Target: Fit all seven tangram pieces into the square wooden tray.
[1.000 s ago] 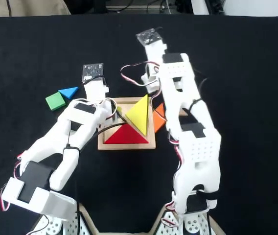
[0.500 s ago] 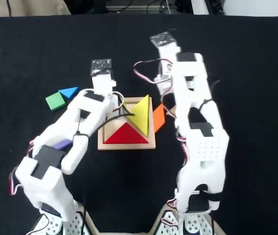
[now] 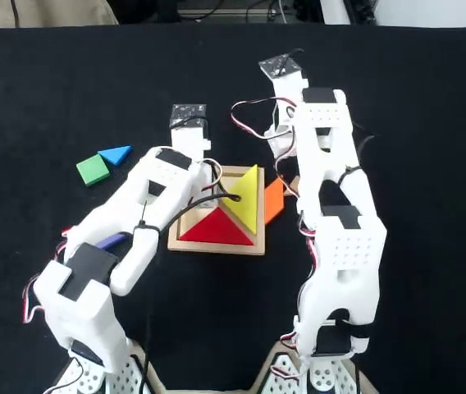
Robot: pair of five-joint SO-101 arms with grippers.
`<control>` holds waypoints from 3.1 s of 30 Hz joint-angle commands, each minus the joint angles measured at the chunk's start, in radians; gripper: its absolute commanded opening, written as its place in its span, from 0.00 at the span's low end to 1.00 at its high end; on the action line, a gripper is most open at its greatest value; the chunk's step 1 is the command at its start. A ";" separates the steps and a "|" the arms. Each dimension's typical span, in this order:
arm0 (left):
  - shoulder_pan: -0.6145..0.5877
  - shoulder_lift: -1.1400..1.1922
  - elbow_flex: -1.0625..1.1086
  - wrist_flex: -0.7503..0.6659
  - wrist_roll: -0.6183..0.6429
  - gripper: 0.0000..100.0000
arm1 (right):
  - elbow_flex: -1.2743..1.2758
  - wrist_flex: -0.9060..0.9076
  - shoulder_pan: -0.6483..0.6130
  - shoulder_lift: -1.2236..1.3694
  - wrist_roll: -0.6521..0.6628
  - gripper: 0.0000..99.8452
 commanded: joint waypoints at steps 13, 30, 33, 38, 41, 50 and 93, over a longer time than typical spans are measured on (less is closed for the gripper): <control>-0.274 -0.482 0.363 -0.206 -0.055 0.22 | 0.185 -0.155 -0.157 -0.173 0.009 0.01; -0.401 -0.482 0.538 -0.453 -0.061 0.22 | 0.337 -0.103 -0.203 -0.237 -0.005 0.01; -0.397 -0.482 0.538 -0.454 -0.061 0.22 | 0.406 -0.129 -0.224 -0.343 -0.046 0.01; -0.397 -0.482 0.539 -0.454 -0.061 0.22 | 0.556 -0.204 -0.161 -0.504 -0.049 0.01; -0.397 -0.482 0.539 -0.451 -0.061 0.22 | 0.627 -0.236 -0.120 -0.519 -0.048 0.01; -0.403 -0.482 0.541 -0.448 -0.061 0.22 | 0.567 -0.258 -0.110 -0.374 -0.041 0.01; -0.406 -0.483 0.544 -0.450 -0.063 0.22 | 0.771 -0.227 -0.121 -0.591 -0.172 0.25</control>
